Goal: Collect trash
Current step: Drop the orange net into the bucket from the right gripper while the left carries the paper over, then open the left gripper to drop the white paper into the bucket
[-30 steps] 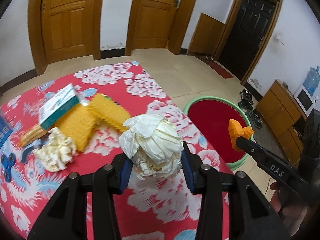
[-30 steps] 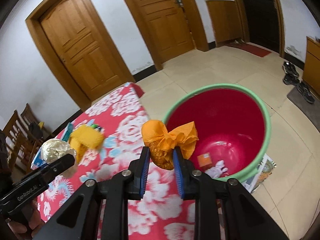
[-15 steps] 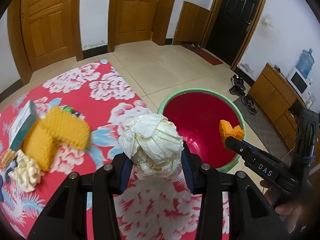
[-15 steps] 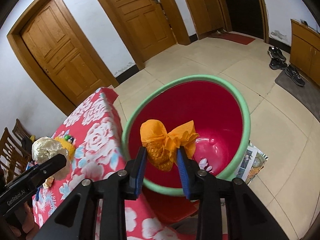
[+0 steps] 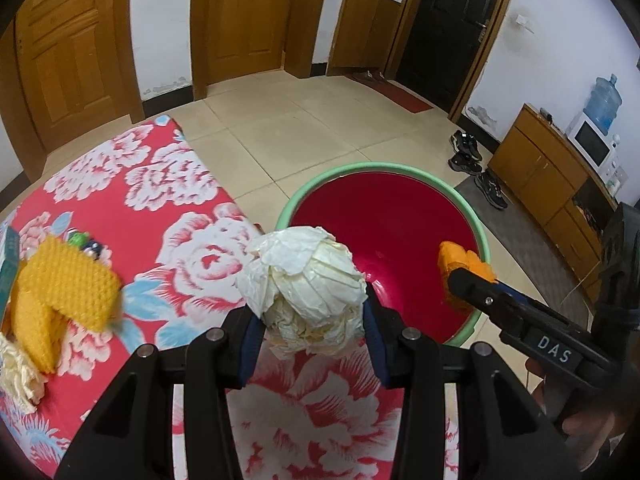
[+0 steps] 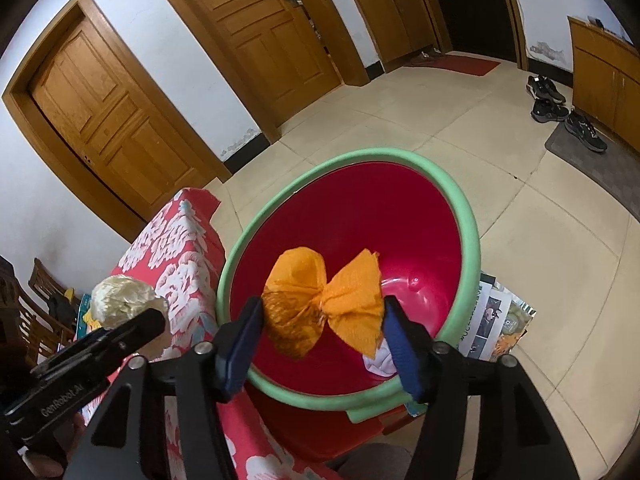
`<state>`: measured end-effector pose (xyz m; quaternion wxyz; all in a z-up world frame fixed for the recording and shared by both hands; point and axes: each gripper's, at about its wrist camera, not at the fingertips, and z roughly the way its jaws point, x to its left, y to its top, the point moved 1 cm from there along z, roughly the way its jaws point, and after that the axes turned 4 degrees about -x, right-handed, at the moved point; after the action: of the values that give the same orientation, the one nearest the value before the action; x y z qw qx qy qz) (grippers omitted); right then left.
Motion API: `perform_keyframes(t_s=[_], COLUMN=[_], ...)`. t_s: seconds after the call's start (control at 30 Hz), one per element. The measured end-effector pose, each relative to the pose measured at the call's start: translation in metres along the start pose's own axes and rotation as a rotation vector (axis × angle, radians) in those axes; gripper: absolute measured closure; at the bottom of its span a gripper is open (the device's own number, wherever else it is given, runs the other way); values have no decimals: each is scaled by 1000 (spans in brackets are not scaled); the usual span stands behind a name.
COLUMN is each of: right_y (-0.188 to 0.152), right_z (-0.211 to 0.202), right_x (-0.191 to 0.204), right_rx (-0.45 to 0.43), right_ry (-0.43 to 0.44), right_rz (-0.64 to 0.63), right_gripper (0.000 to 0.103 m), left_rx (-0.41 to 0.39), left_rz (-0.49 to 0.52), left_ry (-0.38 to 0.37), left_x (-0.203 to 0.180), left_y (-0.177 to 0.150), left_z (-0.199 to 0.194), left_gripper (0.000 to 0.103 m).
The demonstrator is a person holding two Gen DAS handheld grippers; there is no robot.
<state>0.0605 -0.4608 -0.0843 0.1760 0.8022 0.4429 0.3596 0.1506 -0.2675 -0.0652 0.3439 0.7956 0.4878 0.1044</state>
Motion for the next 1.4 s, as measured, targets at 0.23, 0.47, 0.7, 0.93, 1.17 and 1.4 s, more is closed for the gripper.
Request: perform_keyframes(t_s=[0.23, 0.47, 0.7, 0.93, 1.17, 1.4], right_y=[5, 9, 11, 11, 8, 3], right_z=[1, -4, -12, -19, -27, -34], right_x=[-8, -14, -22, -24, -12, 9], right_rx=[-9, -29, -50, -57, -63, -56], right_ry=[4, -4, -18, -28, -16, 3], right_rz=[27, 44, 69, 76, 58, 26], right_gripper=[31, 27, 24, 23, 19, 18], left_rx=[16, 27, 13, 0, -21, -52], left_rz=[11, 38, 58, 61, 25, -35], left_ry=[-4, -20, -29, -42, -37, -6], left_x=[-6, -17, -20, -21, -9, 15], left_y=[2, 3, 4, 5, 2, -5], left_z=[14, 26, 30, 23, 3, -24], left_gripper=[58, 56, 34, 33, 33, 33])
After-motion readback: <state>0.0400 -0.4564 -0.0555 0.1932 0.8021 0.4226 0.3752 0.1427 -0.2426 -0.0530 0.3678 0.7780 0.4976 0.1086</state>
